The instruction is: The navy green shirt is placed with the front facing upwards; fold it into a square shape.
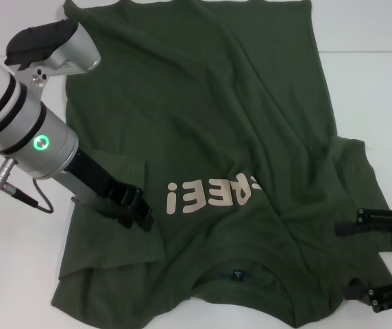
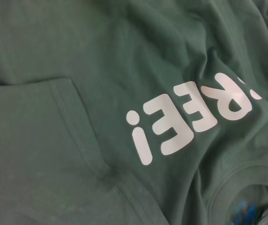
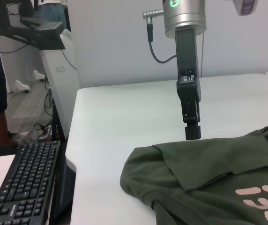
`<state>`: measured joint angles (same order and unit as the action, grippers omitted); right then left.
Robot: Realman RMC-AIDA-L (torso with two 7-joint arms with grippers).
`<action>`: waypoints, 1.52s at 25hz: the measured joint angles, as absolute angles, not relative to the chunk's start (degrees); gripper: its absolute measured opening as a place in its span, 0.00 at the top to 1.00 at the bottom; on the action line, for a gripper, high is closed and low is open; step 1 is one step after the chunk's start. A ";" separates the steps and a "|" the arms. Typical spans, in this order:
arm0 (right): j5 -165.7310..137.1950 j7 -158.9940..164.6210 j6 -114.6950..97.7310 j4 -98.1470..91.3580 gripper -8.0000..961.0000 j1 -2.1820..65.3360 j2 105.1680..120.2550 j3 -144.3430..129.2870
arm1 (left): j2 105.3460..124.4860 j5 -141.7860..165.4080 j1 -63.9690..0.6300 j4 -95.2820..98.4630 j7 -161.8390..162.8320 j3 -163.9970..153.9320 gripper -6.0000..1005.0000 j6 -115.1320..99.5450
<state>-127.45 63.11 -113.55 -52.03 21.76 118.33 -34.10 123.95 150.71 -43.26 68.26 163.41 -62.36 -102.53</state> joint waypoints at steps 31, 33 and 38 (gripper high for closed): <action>-127.50 72.43 -113.62 -60.22 0.12 19.39 117.31 -26.76 | 116.99 108.84 -28.07 45.87 106.55 -32.76 0.05 -107.95; -127.53 74.23 -113.65 -62.33 0.12 19.20 118.08 -26.74 | 116.47 110.45 -27.68 44.33 102.57 -33.14 0.06 -108.94; -127.52 80.67 -113.68 -67.51 0.12 18.86 119.58 -27.29 | 116.69 117.25 -27.18 44.54 95.80 -33.21 0.06 -109.36</action>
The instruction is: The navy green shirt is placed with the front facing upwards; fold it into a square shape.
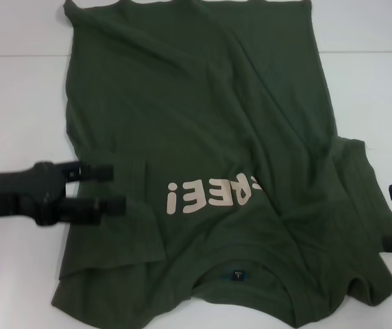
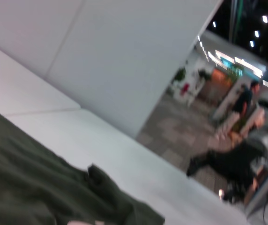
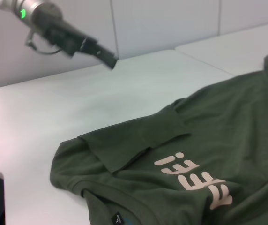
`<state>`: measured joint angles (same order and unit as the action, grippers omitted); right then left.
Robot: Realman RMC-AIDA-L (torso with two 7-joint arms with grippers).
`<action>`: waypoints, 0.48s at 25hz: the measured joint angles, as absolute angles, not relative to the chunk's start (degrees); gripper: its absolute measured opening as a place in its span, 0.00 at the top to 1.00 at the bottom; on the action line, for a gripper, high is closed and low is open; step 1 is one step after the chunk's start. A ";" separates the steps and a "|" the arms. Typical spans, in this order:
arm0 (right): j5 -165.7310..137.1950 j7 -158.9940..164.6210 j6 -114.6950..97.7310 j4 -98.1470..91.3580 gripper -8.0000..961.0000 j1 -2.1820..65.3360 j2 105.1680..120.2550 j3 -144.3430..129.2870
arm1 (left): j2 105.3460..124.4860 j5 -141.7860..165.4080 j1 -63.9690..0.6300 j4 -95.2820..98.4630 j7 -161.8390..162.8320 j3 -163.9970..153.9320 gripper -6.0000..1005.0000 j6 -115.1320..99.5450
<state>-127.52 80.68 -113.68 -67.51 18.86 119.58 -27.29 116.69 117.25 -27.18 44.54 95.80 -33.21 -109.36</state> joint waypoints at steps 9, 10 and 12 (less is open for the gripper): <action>-131.51 102.53 -113.57 -76.36 0.12 22.00 118.71 -29.52 | 116.89 126.10 -27.22 44.13 86.31 -33.59 0.06 -109.78; -132.82 105.48 -113.58 -76.97 0.12 22.81 118.41 -30.40 | 116.89 126.10 -27.22 44.13 86.31 -33.59 0.06 -109.78; -136.52 111.71 -113.59 -77.40 0.12 25.03 117.54 -32.35 | 117.35 126.25 -26.82 44.15 84.83 -34.12 0.06 -109.56</action>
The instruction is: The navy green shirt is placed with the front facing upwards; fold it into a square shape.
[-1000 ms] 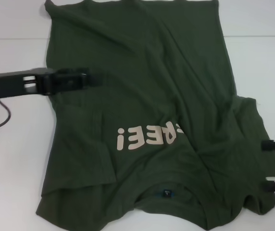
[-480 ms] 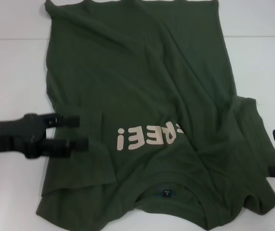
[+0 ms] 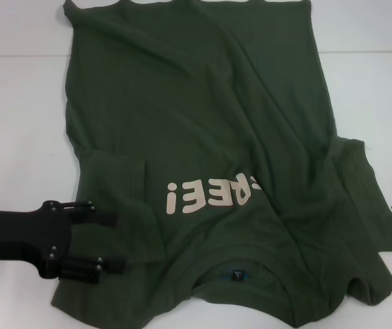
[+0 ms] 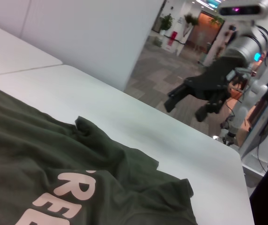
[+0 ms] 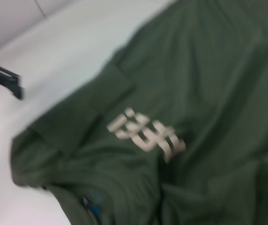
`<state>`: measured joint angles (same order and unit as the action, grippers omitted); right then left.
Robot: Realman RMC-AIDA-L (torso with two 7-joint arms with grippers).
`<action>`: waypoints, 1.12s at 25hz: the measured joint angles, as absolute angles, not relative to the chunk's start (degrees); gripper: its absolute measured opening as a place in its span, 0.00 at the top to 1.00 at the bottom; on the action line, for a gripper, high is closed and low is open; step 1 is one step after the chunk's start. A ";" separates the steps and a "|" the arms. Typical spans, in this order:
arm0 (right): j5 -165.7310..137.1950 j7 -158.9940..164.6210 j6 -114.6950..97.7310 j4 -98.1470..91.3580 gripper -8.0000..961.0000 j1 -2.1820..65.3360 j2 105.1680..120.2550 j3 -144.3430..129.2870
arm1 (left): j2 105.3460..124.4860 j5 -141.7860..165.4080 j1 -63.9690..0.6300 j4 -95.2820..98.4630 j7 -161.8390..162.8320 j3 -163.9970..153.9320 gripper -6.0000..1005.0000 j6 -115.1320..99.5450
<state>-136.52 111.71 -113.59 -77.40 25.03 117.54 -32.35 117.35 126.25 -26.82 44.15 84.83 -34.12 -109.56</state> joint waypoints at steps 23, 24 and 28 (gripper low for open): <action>-167.63 141.71 -111.81 -73.70 0.13 39.18 118.11 -49.25 | 118.17 125.92 -26.72 44.58 80.24 -38.78 0.06 -112.95; -167.79 142.46 -111.21 -73.56 0.13 38.85 118.20 -50.20 | 118.26 125.89 -26.77 44.71 80.24 -38.83 0.06 -113.01; -167.86 144.66 -109.08 -73.02 0.13 37.70 118.26 -53.55 | 118.52 125.82 -26.86 45.44 80.24 -38.88 0.06 -113.27</action>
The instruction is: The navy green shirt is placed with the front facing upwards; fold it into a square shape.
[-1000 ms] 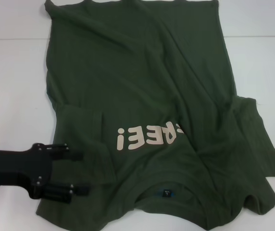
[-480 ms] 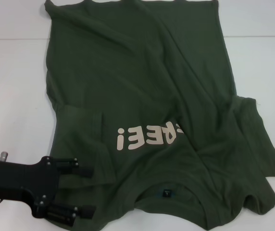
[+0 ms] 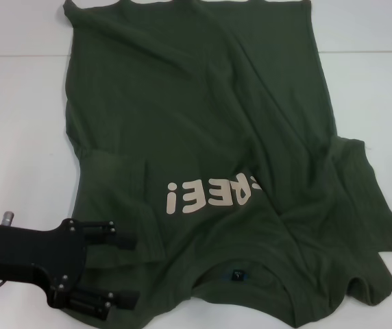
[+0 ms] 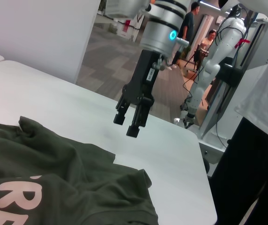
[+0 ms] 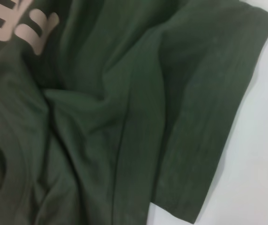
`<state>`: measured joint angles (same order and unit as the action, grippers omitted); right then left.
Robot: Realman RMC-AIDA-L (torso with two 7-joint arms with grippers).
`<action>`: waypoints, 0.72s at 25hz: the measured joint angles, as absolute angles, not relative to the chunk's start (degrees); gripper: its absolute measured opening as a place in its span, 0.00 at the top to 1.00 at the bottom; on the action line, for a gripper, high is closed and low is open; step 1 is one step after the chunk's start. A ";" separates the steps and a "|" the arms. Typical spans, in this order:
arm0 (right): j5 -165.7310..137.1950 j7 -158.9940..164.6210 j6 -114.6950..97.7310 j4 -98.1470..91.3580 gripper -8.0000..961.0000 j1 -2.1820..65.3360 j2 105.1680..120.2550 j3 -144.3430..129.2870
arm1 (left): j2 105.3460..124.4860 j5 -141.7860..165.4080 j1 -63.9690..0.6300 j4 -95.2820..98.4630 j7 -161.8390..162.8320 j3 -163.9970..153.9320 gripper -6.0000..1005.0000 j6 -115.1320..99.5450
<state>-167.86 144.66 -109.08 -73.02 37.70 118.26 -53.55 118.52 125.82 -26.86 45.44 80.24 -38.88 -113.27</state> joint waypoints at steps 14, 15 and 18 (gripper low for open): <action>-167.96 148.32 -102.65 -68.09 0.14 36.57 117.97 -59.62 | 118.65 125.77 -26.85 45.45 80.32 -38.70 0.06 -112.92; -167.96 148.32 -102.44 -67.88 0.14 36.60 117.99 -59.66 | 118.65 125.77 -26.85 45.44 80.32 -38.69 0.06 -112.85; -167.97 148.14 -102.01 -67.23 0.14 36.78 118.22 -59.82 | 118.65 125.77 -26.88 45.42 80.31 -38.68 0.06 -112.72</action>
